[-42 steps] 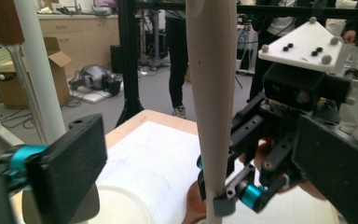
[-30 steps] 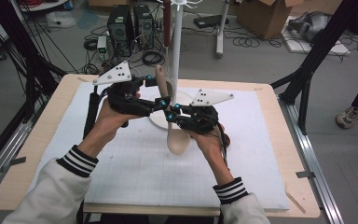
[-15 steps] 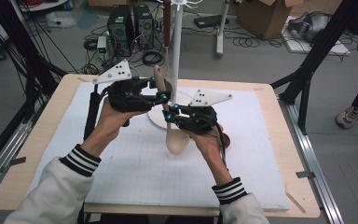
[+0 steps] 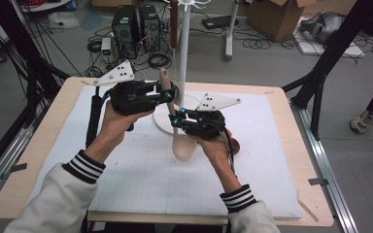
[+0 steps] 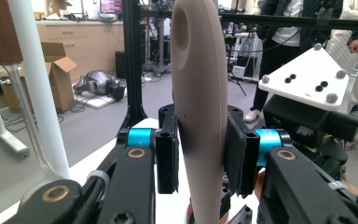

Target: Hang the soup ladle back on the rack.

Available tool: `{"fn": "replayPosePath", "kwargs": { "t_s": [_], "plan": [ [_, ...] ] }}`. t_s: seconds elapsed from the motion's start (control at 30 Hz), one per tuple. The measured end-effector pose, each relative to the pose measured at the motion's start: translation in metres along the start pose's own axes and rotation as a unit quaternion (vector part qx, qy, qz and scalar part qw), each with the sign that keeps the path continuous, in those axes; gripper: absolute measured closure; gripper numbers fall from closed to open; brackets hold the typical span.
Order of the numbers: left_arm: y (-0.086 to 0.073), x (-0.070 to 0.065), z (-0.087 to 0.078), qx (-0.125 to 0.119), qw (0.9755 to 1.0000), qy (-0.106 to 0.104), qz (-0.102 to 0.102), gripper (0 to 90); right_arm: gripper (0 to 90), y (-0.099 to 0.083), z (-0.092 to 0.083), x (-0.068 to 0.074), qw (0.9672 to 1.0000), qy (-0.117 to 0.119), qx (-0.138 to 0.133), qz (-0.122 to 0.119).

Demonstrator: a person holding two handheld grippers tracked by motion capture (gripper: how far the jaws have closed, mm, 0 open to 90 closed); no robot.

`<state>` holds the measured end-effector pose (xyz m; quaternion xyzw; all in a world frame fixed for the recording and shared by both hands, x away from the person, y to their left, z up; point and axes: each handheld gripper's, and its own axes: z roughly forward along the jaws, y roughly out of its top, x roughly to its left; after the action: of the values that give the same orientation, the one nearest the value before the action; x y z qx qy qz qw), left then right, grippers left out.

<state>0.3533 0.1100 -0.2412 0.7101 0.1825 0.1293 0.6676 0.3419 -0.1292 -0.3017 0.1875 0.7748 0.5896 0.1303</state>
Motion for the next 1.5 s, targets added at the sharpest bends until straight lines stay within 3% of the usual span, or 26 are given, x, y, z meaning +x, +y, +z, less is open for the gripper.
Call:
{"fn": "replayPosePath", "kwargs": {
  "t_s": [0.1, 0.27, 0.53, 0.8, 0.97, 1.27, 1.5],
  "plan": [
    [0.0006, -0.0005, 0.0005, 0.003, 0.9999, -0.001, -0.014, 70.7, 78.4, 0.0, 0.0002, 0.0, 1.0, -0.001, 0.001, -0.001],
    [0.0016, -0.0024, 0.0001, 0.006, 0.9999, 0.003, -0.015, 71.5, 78.3, -0.0001, 0.0006, 0.0002, 1.0, -0.003, 0.0, -0.005],
    [0.0029, -0.0052, -0.0004, 0.002, 0.9999, 0.007, -0.008, 72.1, 77.9, 0.0001, 0.0011, 0.0002, 0.9999, -0.005, -0.008, -0.012],
    [0.004, -0.0049, -0.0002, 0.0, 1.0, -0.008, -0.003, 72.4, 75.7, -0.0001, 0.0003, -0.0015, 0.9998, 0.011, -0.015, -0.012],
    [0.0048, -0.005, 0.0003, 0.004, 0.9998, -0.019, 0.004, 72.5, 60.6, -0.0012, -0.0014, -0.0049, 0.9995, 0.022, -0.021, 0.003],
    [0.007, -0.0008, -0.0025, 0.005, 0.9984, -0.053, 0.015, 72.5, 15.2, -0.0012, 0.0003, -0.0065, 0.9989, 0.047, 0.002, 0.0],
    [0.0074, 0.0039, -0.0061, 0.007, 0.9945, -0.098, 0.037, 72.6, 11.3, 0.0025, -0.0023, -0.0068, 0.997, 0.076, 0.003, -0.015]
  ]
}}
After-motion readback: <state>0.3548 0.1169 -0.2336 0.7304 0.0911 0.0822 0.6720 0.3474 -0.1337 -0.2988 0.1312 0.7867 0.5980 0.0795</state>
